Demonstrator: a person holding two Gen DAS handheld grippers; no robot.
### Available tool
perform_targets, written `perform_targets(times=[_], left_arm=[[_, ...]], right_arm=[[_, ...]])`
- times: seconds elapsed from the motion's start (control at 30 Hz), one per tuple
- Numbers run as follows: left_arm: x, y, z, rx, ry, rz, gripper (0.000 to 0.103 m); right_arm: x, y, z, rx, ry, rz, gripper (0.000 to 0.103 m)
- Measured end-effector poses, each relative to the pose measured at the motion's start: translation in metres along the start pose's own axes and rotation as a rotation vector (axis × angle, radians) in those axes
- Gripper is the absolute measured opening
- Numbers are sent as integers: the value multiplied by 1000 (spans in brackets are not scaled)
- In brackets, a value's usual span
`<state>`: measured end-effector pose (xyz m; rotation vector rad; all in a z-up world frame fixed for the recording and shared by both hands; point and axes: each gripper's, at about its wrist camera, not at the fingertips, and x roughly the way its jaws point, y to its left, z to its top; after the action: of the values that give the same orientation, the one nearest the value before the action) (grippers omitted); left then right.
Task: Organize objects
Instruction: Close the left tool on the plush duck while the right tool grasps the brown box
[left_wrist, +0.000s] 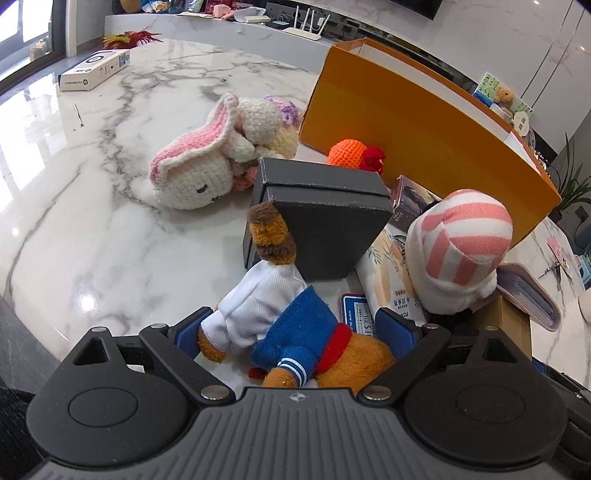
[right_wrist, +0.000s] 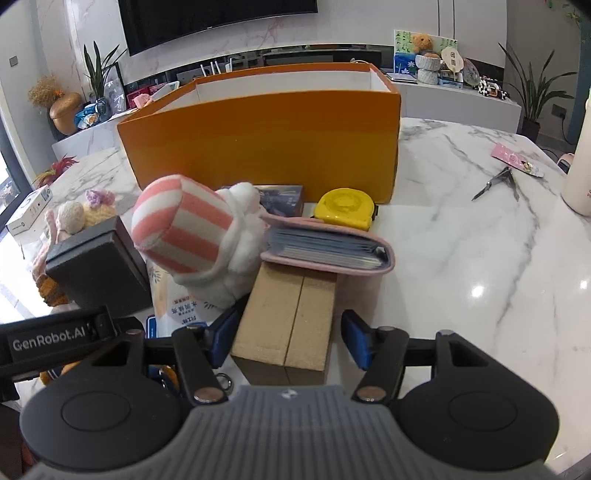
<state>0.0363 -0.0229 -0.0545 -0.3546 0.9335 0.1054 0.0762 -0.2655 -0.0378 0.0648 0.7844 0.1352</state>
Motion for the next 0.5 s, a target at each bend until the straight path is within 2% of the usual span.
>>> perform_targets(times=[0.17,0.23,0.5], left_arm=[[0,2,-2,-5,-11,-10,103],[-1,2,-2,-6,-15,-13,103],[-2,4,-1,7,-6,-27,102]], right_arm=[[1,1,1,5,14,21,62],[2,2,0,-14,15,4,56],[1,1,1,-39,33,4,53]])
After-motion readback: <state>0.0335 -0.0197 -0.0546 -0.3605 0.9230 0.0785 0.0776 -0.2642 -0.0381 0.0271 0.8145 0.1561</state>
